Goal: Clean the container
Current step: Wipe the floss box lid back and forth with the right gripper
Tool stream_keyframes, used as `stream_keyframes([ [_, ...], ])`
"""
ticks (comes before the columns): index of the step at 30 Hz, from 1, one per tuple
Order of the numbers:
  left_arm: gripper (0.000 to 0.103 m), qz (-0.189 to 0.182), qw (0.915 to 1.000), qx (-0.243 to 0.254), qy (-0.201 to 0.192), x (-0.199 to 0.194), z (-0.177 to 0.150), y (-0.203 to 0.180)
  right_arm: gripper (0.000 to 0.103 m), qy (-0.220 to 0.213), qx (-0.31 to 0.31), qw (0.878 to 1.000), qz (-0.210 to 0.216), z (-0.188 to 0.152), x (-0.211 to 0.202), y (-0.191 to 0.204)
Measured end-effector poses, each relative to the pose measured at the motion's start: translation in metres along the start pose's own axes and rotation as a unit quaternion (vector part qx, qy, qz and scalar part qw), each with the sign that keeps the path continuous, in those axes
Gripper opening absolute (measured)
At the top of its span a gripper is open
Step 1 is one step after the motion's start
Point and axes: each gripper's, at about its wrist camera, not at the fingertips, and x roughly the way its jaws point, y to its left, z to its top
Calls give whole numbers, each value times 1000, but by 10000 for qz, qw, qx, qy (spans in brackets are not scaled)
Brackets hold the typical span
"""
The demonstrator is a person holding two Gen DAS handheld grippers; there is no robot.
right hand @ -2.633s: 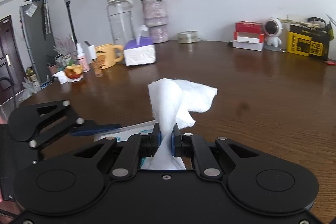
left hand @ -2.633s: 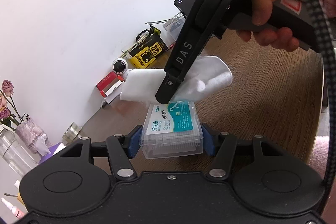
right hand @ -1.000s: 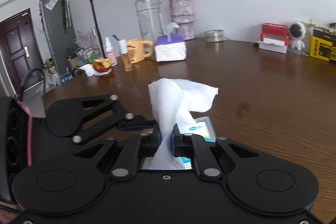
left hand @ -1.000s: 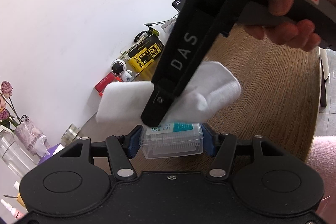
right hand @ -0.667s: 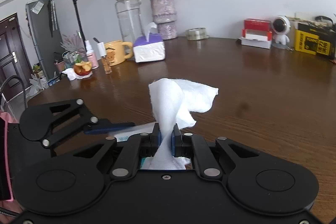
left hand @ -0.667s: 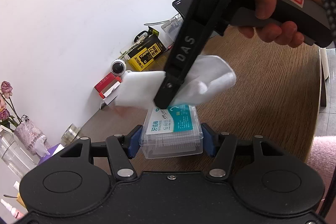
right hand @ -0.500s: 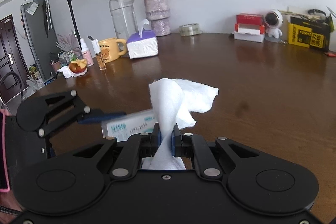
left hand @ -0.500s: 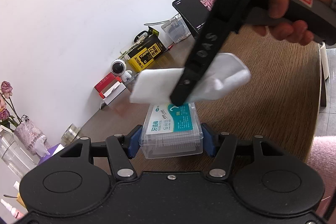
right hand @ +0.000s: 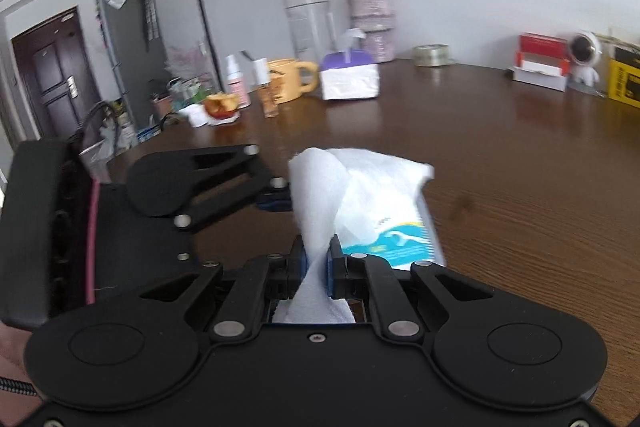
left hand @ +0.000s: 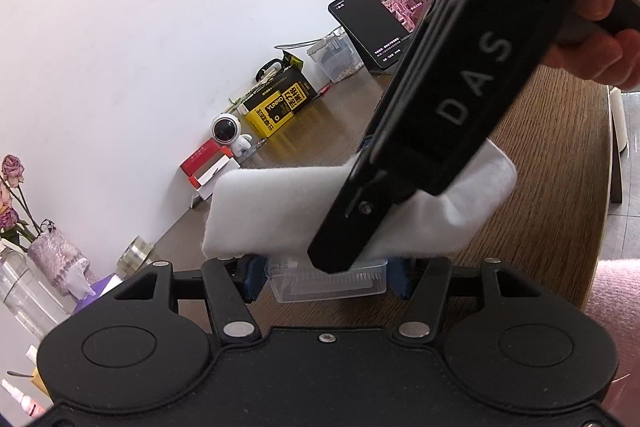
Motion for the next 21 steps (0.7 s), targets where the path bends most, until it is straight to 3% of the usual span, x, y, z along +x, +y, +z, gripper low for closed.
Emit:
stream_keyframes([
  [3, 58, 2, 10000, -1, 0, 0, 1, -1, 9, 49, -20, 10000, -79, 0, -1, -1],
  [11, 58, 7, 10000, -3, 0, 0, 4, -3, 9, -131, 673, 9946, -777, -8, -3, -45],
  [21, 58, 2, 10000, -7, 5, 13, -4, -3, 9, -298, 547, 9963, -592, 9, 11, -48],
])
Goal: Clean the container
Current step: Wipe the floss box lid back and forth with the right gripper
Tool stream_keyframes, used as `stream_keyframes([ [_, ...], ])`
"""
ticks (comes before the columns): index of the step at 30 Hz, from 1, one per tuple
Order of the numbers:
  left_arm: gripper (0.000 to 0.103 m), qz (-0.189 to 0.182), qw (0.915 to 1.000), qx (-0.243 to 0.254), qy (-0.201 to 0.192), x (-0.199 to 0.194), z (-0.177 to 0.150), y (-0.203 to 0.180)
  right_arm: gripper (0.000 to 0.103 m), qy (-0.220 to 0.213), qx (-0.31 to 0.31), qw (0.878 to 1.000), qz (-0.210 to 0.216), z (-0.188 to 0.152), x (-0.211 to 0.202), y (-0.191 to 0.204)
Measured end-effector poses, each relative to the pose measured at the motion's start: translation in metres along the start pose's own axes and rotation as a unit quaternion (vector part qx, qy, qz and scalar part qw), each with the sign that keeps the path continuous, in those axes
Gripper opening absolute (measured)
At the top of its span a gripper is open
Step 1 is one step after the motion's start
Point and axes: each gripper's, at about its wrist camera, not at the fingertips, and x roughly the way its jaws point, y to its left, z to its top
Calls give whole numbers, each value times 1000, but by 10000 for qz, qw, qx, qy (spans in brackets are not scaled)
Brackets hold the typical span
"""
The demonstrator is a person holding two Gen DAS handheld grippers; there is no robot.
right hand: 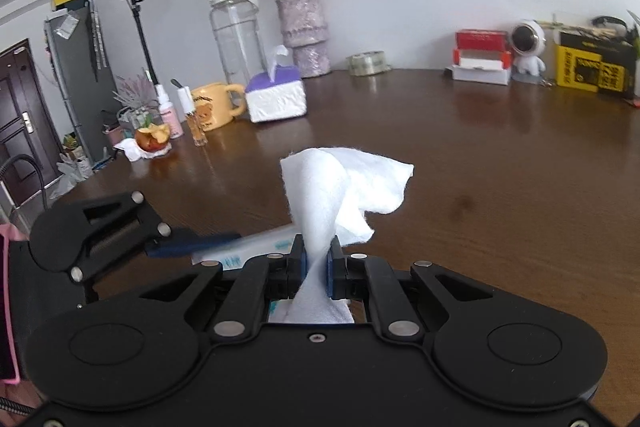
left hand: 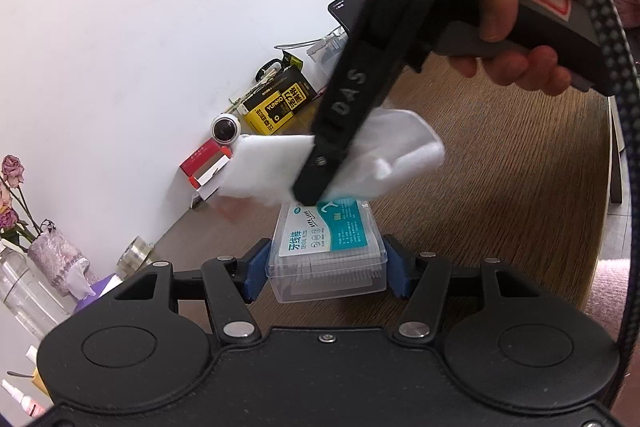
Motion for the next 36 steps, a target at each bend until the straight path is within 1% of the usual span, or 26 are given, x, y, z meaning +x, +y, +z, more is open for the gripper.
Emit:
stream_keyframes([
  [3, 58, -1, 10000, -1, -1, 0, 0, 0, 9, -25, -41, 9999, 124, 0, 0, 6],
  [10, 58, 7, 10000, 4, -8, 2, 0, 2, 9, 51, -234, 9974, 677, -12, -12, 32],
  [12, 58, 8, 10000, 7, -12, 2, 0, 2, 9, 63, -279, 9967, 759, -16, -16, 38],
  [15, 58, 7, 10000, 9, -14, 3, -1, 3, 9, 73, -252, 9972, 705, -20, -20, 38],
  [20, 58, 8, 10000, 8, -16, 4, -1, 4, 9, -6, 1, 9999, 117, -16, -17, 16],
  [23, 58, 11, 10000, 10, -20, 5, -2, 4, 9, -53, 99, 9999, -25, -10, -10, 5],
  [26, 58, 10, 10000, 8, -19, 5, -1, 3, 9, -88, 34, 10000, 5, -4, -4, 6],
  [29, 58, 8, 10000, 3, -16, 6, 0, 3, 9, -122, -59, 9997, 196, -1, 0, 15],
  [36, 58, 7, 10000, 5, -17, 7, -1, 4, 9, -63, -262, 9980, 568, -10, -9, 35],
])
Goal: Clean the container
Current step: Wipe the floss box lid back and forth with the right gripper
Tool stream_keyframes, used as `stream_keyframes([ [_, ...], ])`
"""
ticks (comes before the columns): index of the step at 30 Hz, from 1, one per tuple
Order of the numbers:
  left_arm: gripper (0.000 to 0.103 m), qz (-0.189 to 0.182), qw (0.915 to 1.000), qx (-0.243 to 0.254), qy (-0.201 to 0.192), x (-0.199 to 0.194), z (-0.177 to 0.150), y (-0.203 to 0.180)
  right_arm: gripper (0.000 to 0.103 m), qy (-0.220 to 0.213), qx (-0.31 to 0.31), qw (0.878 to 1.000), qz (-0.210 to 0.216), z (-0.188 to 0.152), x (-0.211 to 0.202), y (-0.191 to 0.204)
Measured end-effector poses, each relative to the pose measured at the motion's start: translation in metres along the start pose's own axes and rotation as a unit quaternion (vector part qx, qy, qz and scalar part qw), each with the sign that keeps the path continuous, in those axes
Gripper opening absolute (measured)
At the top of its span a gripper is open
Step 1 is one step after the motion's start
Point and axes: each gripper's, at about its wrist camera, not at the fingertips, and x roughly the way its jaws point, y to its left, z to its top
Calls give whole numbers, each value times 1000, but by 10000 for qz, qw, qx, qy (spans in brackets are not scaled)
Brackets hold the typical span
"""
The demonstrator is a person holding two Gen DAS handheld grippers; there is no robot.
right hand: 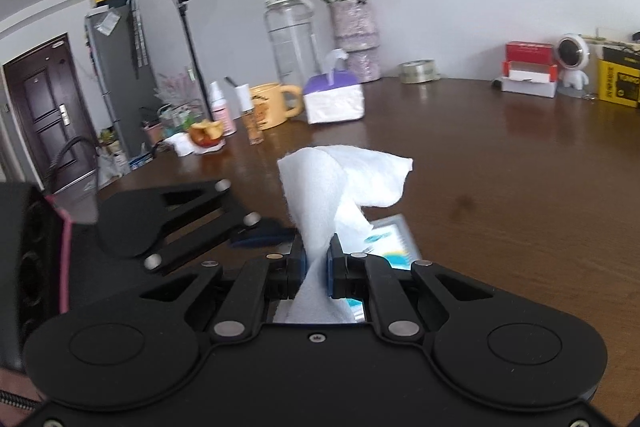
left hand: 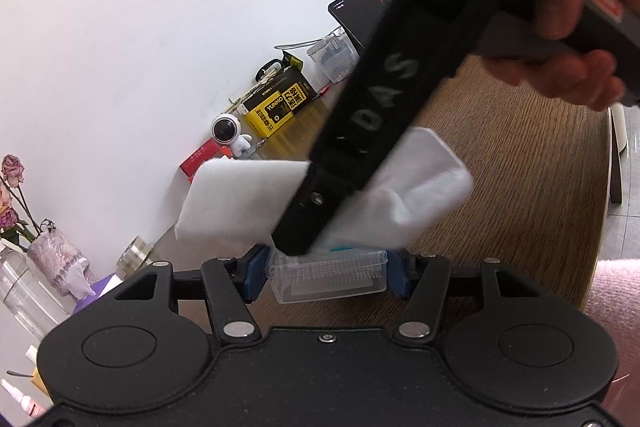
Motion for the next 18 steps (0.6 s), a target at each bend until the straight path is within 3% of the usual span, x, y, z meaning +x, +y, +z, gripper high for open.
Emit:
stream_keyframes([
  [7, 58, 7, 10000, 7, -2, 0, 0, -1, 9, 154, -140, 9997, 99, -9, -11, 9],
  [18, 58, 41, 10000, -16, 34, -1, 3, -7, 9, 152, -311, 9988, 337, 2, 1, 17],
])
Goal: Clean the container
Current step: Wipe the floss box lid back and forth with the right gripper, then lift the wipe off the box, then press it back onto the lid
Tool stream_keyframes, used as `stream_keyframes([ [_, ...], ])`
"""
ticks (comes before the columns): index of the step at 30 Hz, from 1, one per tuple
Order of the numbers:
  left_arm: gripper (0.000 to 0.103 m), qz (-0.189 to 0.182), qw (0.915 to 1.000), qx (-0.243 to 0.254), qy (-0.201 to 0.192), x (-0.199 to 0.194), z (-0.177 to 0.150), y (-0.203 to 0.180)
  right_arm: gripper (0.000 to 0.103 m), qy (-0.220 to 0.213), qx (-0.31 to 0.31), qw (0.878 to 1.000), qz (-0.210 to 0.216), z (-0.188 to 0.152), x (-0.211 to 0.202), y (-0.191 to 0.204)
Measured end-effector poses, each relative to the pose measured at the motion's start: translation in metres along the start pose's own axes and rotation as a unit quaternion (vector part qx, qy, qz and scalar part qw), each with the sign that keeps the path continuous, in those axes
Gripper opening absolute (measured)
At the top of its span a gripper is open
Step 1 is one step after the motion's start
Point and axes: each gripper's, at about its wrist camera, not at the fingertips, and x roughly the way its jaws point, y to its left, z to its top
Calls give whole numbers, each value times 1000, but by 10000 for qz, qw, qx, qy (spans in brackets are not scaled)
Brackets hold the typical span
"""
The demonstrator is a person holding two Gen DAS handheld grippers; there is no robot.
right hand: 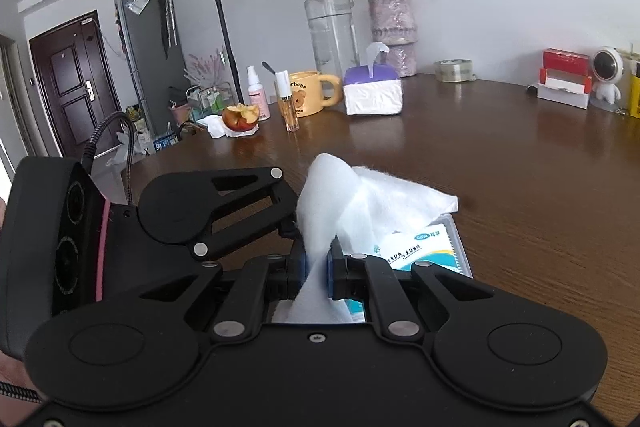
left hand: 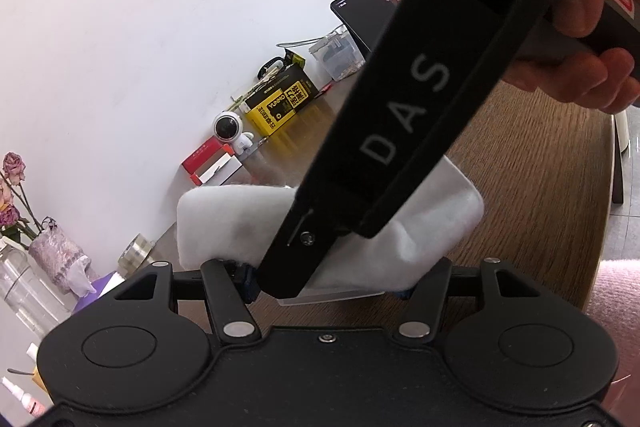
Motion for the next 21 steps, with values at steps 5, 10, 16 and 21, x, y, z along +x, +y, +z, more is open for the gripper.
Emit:
stream_keyframes([
  [5, 58, -1, 10000, 5, -8, -1, 1, -3, 9, 2, 56, 10000, -31, -5, -4, -2],
  [10, 58, 2, 10000, 13, -17, -1, 2, -6, 9, 27, 185, 9998, -70, -14, -11, -7],
  [16, 57, -3, 10000, 20, -25, -1, 1, -4, 9, 21, 422, 9990, -122, -22, -11, -15],
  [21, 57, -6, 10000, 20, -27, 5, -4, 6, 9, -99, 405, 9991, -80, -14, -6, -16],
])
